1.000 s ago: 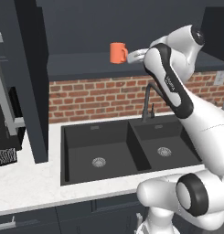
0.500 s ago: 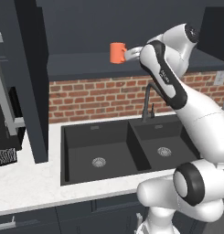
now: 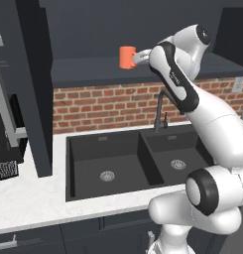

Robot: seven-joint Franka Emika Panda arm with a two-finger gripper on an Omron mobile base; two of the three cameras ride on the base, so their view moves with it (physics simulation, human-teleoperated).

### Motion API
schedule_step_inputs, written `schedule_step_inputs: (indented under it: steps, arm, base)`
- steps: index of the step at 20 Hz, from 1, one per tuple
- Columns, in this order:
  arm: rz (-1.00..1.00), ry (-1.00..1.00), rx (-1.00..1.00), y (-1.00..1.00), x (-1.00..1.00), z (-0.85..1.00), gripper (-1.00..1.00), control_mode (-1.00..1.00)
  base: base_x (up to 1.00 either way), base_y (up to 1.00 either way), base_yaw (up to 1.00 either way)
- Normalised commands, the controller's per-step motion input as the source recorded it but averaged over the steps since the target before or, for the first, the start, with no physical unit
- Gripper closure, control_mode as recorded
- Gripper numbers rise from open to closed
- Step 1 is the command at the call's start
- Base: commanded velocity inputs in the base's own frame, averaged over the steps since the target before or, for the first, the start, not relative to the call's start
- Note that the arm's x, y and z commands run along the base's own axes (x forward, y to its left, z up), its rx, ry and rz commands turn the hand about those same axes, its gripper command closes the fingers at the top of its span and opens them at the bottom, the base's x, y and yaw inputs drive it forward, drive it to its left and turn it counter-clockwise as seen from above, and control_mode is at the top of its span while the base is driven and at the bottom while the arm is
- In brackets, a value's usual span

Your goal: Pick the kettle from the counter and place it on the tray. Then pick the mug from the cabinet and place it on the tray. Then close the cabinet doors.

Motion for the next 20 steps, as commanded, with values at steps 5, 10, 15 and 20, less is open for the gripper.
schedule_step_inputs:
  steps: [5, 10, 15, 20]
  arm:
    - [0.00, 0.00, 0.00, 0.00, 0.18, -0.03, -1.00, -1.00]
    - [0.02, 0.00, 0.00, 0.05, 0.11, -0.09, -1.00, -1.00]
    - [0.02, 0.00, 0.00, 0.04, 0.04, -0.04, -1.00, -1.00]
    - [0.03, 0.00, 0.00, 0.02, 0.15, -0.05, -1.00, -1.00]
  base:
    - [0.00, 0.00, 0.00]
    - [0.00, 0.00, 0.00]
    - [0.00, 0.00, 0.00]
    - [0.00, 0.00, 0.00]
